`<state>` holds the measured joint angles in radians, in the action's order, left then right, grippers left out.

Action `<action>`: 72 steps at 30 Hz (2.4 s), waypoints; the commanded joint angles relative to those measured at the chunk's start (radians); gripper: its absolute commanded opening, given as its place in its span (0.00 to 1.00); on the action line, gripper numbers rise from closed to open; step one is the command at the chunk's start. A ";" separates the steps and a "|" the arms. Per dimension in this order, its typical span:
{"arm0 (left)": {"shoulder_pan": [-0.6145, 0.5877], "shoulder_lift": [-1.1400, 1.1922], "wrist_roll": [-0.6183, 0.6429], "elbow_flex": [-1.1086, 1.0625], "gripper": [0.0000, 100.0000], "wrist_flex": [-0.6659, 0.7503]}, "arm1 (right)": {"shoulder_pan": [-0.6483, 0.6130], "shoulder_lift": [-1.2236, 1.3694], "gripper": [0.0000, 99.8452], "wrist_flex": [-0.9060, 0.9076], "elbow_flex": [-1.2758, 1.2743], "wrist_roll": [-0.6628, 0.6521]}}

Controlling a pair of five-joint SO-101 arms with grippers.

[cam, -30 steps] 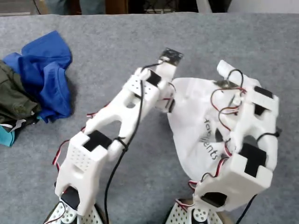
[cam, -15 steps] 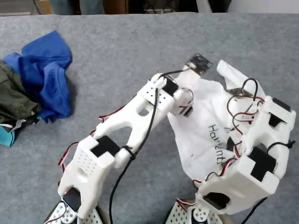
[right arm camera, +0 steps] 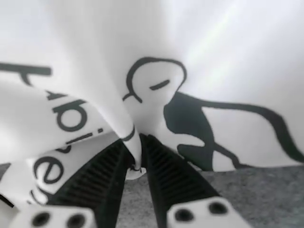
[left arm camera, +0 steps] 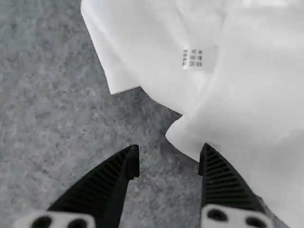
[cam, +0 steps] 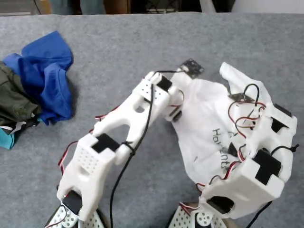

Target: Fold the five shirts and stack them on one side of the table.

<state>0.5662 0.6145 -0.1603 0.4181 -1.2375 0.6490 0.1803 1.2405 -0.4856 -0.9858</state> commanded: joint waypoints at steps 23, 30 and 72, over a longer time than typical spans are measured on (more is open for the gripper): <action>0.061 0.083 0.101 0.213 0.22 -0.114 | 0.012 0.065 0.02 -0.043 0.047 0.083; 0.077 0.083 0.141 0.156 0.07 -0.035 | 0.012 0.065 0.02 -0.048 0.047 0.115; -0.068 0.370 0.178 0.846 0.03 -0.529 | 0.012 -0.025 0.03 0.103 0.128 0.107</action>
<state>0.5877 1.0180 0.0130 1.1899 -1.7285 0.6521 0.2248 1.2559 -0.4381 -0.8800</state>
